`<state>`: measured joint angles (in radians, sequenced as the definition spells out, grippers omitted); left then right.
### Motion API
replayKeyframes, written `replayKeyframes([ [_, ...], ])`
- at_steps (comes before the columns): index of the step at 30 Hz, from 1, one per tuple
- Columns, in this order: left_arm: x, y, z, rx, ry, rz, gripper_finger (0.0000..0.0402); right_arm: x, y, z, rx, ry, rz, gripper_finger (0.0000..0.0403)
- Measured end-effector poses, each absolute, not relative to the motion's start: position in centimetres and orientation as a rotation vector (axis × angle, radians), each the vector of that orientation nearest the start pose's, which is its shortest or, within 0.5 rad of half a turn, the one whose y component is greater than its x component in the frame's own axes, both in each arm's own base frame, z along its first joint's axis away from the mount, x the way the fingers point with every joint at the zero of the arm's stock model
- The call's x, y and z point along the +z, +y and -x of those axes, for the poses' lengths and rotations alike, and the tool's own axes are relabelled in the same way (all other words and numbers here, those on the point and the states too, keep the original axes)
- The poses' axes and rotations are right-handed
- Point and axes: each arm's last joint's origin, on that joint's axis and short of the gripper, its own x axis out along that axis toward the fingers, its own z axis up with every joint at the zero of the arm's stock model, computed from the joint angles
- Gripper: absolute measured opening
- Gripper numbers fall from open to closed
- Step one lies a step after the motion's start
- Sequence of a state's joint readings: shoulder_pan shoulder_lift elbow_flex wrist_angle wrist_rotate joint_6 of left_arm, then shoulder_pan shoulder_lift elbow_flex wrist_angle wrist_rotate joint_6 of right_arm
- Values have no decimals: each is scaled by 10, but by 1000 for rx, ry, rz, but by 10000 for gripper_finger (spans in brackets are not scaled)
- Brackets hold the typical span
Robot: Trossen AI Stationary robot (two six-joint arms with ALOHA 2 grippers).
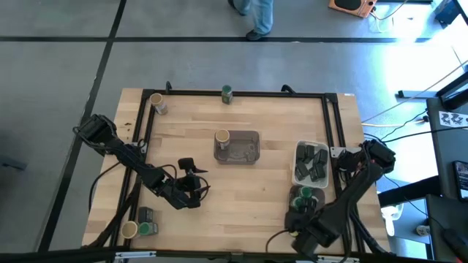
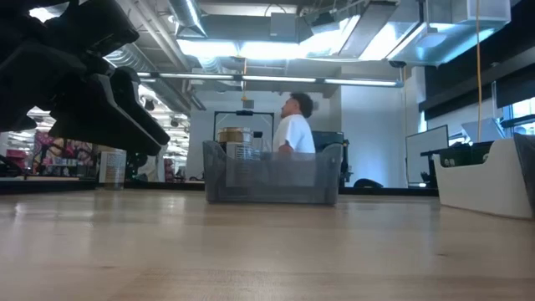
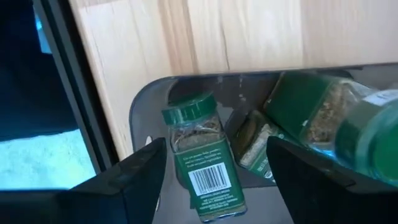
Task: Sort spices by type
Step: Adjust the green seasoning bottles
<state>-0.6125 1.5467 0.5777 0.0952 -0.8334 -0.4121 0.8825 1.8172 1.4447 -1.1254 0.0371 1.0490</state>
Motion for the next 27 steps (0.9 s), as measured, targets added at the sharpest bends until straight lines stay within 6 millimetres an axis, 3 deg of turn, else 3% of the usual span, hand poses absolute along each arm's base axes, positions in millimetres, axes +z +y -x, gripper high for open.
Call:
replayKeyframes([
  [6,133,-131,-223,332,593,-184,285,214,261,-216,-70,1514,-98,275],
  [10,132,-131,-223,332,594,-185,285,203,264,-216,-21,1539,-144,275],
  [19,132,-130,-223,332,596,-189,285,201,267,-219,10,1505,-146,275],
  [27,132,-130,-223,332,600,-195,285,182,272,-222,12,1548,-81,275],
])
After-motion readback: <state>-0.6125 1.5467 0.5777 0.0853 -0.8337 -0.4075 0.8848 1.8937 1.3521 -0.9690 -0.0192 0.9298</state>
